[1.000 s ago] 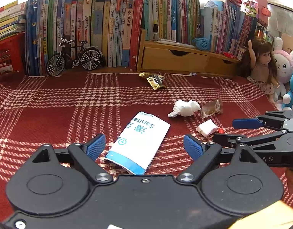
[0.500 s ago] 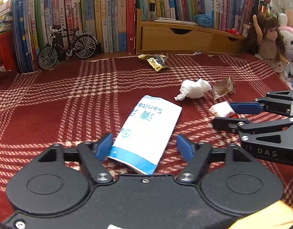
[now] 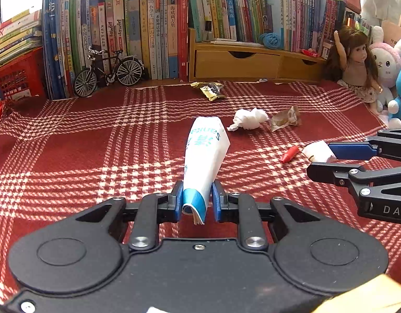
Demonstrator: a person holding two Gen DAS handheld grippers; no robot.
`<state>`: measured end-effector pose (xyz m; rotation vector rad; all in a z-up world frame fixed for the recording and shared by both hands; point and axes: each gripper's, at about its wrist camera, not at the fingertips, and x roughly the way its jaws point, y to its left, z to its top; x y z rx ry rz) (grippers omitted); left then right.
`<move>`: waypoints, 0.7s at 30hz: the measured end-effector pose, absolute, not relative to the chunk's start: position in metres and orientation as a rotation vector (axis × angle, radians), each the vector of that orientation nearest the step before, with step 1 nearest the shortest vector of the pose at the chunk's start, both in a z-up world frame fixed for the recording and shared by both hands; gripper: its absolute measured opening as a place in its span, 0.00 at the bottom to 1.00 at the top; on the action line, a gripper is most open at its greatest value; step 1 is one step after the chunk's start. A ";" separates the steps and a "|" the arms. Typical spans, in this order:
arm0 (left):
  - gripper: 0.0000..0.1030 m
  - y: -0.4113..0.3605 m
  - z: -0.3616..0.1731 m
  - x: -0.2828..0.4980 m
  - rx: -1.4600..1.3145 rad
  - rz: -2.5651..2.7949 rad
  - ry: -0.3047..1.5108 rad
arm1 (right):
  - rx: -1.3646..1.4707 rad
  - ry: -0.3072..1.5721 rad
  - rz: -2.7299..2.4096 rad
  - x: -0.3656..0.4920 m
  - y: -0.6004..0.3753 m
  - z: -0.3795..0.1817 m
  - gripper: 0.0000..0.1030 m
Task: Collect trash
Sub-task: 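Grasp the white tissue pack with the left tool while the right tool grasps the white paper square, then carry the tissue pack and paper square down toward the black bin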
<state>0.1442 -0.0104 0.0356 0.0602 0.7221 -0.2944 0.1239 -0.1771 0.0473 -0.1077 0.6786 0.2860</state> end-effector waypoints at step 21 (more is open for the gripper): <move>0.21 0.032 0.084 -0.151 0.087 -0.438 0.620 | -0.043 0.712 0.409 -0.095 -0.168 0.080 0.46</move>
